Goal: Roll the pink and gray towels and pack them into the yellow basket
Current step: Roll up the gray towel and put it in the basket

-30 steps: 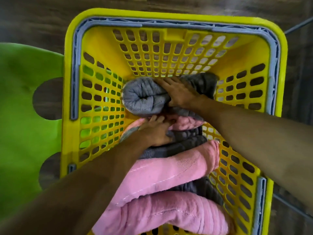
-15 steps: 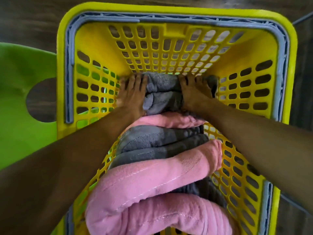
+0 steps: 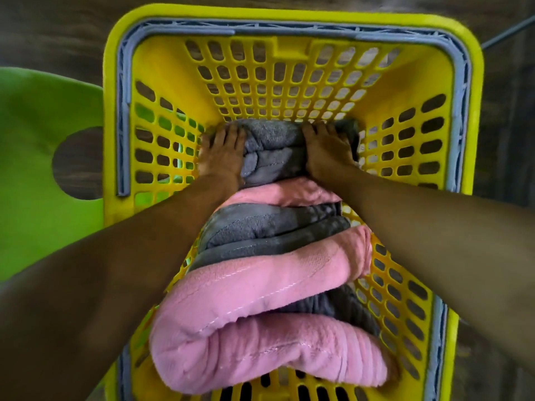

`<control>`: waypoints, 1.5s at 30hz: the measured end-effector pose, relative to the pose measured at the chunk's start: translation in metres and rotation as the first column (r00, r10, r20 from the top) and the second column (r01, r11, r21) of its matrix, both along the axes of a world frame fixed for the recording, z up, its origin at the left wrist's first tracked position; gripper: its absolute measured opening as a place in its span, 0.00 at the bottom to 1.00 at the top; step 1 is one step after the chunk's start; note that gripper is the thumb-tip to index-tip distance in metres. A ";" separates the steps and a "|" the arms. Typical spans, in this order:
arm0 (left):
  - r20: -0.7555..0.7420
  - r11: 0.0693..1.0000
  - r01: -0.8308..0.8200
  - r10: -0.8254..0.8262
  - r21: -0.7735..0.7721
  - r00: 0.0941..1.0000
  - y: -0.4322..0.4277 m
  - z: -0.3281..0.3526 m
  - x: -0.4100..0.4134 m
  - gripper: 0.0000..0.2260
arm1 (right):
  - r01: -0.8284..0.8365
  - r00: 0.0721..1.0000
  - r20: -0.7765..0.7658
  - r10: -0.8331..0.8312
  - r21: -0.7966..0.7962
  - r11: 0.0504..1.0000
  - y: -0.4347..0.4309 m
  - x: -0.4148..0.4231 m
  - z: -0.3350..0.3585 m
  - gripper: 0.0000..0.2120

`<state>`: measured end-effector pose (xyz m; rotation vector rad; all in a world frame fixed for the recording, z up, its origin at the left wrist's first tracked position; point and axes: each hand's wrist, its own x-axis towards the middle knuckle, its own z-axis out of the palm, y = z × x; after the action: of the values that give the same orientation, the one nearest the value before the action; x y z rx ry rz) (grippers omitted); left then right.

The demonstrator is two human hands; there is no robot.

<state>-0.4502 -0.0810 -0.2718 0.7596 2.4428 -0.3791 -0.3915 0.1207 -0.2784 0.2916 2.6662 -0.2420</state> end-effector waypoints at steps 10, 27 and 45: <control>-0.079 0.910 -0.119 0.164 0.396 0.983 -0.042 0.139 0.074 0.17 | 0.116 0.987 -0.051 -0.153 -0.437 0.892 -0.058 0.087 0.136 0.21; 0.124 0.540 -0.489 0.575 0.685 0.809 -0.144 0.199 0.159 0.27 | -0.135 0.980 0.101 0.170 -0.280 0.950 -0.147 0.237 0.197 0.31; 0.124 0.554 -0.504 0.583 0.662 0.803 -0.148 0.191 0.147 0.28 | -0.250 0.964 0.088 0.252 -0.028 0.968 -0.139 0.198 0.144 0.61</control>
<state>-0.3031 -0.2291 -0.0803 0.1682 2.7594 0.7812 -0.1933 -0.0183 -0.1339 -0.0418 2.5763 -0.1655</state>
